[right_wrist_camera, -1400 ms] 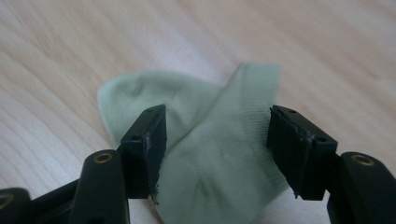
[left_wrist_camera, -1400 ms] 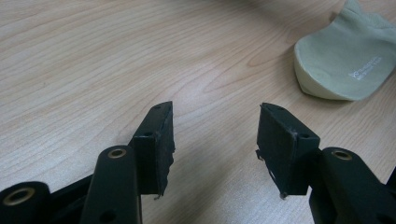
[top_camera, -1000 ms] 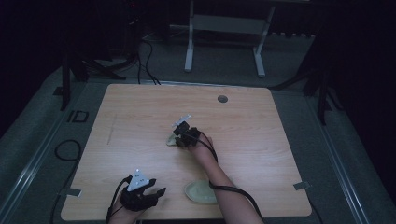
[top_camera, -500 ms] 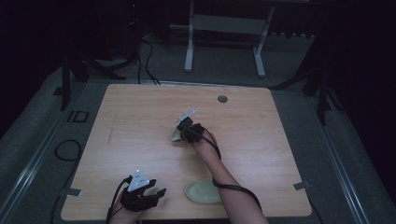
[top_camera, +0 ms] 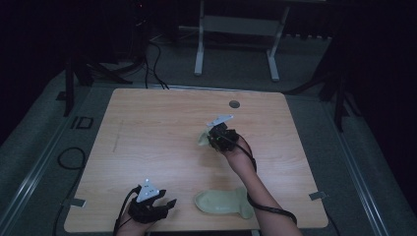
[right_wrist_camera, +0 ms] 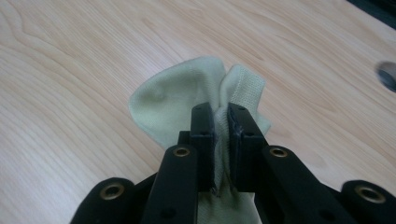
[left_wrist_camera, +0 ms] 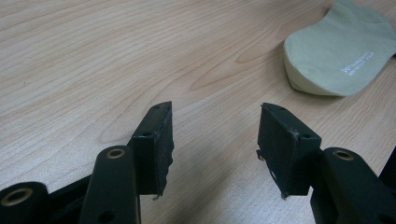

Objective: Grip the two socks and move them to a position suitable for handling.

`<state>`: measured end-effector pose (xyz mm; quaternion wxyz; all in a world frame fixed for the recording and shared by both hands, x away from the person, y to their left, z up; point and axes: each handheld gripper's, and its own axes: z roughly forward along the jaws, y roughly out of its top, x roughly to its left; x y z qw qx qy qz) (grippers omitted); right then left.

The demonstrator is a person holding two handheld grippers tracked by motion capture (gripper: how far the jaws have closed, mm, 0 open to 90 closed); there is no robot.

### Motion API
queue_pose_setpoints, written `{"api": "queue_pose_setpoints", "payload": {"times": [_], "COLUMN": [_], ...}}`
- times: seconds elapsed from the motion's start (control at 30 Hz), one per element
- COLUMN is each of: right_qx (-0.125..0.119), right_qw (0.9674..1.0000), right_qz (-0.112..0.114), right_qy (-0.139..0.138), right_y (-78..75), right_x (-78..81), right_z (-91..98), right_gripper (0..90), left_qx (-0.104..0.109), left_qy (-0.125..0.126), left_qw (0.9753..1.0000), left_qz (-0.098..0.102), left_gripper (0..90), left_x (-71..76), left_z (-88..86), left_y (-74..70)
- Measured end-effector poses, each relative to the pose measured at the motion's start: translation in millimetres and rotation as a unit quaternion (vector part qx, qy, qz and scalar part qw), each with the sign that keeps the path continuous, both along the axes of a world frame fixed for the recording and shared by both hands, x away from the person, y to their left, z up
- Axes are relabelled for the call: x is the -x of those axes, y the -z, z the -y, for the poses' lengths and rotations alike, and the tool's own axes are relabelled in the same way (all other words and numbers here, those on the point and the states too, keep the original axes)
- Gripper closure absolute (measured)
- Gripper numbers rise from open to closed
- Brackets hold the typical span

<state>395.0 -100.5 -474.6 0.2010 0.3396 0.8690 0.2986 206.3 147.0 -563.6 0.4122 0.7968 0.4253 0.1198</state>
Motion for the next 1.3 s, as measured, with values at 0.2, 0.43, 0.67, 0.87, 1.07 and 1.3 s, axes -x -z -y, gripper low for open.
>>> {"api": "queue_pose_setpoints", "payload": {"times": [0.2,0.43,0.67,0.87,1.07,1.3], "right_qx": [-0.009,-0.01,-0.021,-0.024,-0.023,-0.018], "right_qw": [0.9997,0.9998,0.9996,0.9995,0.999,0.9991], "right_qz": [0.003,0.001,-0.015,-0.019,-0.037,-0.038], "right_qy": [0.02,0.02,0.015,0.011,0.005,0.007], "right_y": [-7.2,1.9,22.6,39.6,57.7,76.5], "right_x": [14.4,31.5,55.5,68.7,75.3,75.8], "right_z": [34.4,53.6,69.3,71.7,66.4,61.7], "right_gripper": [81.8,81.8,81.9,81.7,81.2,78.8], "left_qx": [0.0,-0.001,-0.002,-0.001,-0.003,-0.003], "left_qy": [-0.002,0.001,0.002,0.005,0.006,0.008], "left_qw": [1.0,1.0,1.0,1.0,1.0,0.9999], "left_qz": [0.0,-0.002,-0.003,-0.005,-0.005,-0.006], "left_gripper": [45.6,45.6,45.6,45.6,45.6,45.6], "left_x": [-0.3,-0.7,-0.7,-0.7,-0.9,-4.6], "left_z": [1.4,2.7,4.8,6.7,8.1,8.2], "left_y": [0.2,0.4,0.3,1.2,0.6,-0.2]}}
